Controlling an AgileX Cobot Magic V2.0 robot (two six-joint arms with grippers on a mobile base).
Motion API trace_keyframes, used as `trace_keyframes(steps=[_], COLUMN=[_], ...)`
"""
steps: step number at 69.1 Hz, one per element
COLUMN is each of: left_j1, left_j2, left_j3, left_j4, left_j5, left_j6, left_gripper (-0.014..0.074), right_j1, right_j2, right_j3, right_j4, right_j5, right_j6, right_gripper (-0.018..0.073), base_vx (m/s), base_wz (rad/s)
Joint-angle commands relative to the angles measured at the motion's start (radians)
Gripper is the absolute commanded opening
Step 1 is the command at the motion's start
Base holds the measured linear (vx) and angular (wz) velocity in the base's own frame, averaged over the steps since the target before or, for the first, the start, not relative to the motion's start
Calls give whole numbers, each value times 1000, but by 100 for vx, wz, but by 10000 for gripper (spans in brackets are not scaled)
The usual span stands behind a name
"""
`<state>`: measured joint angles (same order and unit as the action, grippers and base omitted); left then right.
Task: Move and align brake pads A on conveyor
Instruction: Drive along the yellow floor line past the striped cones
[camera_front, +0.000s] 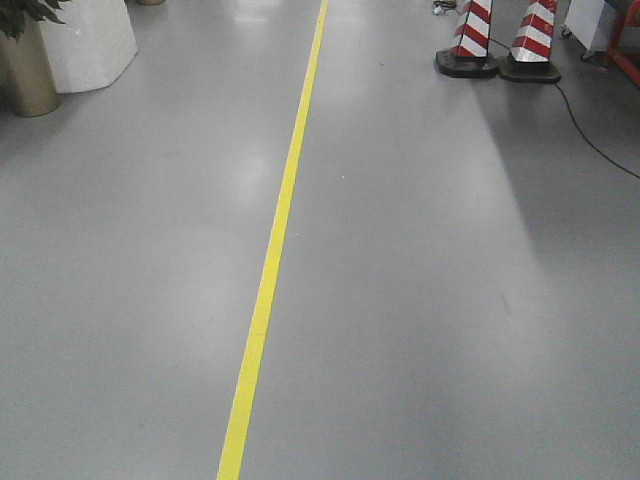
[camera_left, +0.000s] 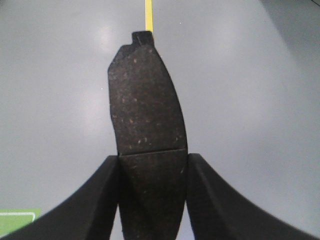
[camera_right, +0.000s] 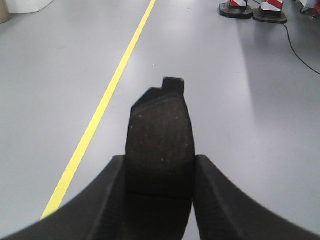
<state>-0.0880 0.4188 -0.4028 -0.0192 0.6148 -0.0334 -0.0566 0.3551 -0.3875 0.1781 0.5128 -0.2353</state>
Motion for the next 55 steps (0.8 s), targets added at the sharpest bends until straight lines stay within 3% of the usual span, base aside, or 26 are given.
trace_keyframes(steps=[1,55], left_j1=[-7,-7], left_j2=[5,5], left_j3=[-30,-30], left_j4=[-7,-7], left_j5=[-91,-91], left_j6=[-4,-4], left_gripper=[101,101], right_j1=[-5,-5], right_j2=[5,5], right_j3=[-31,-31], right_j4=[7,7], right_j5=[-90,-89], right_j6=[-1,-1], right_gripper=[79,79], base_vx=[42,54], base_wz=[1,-8])
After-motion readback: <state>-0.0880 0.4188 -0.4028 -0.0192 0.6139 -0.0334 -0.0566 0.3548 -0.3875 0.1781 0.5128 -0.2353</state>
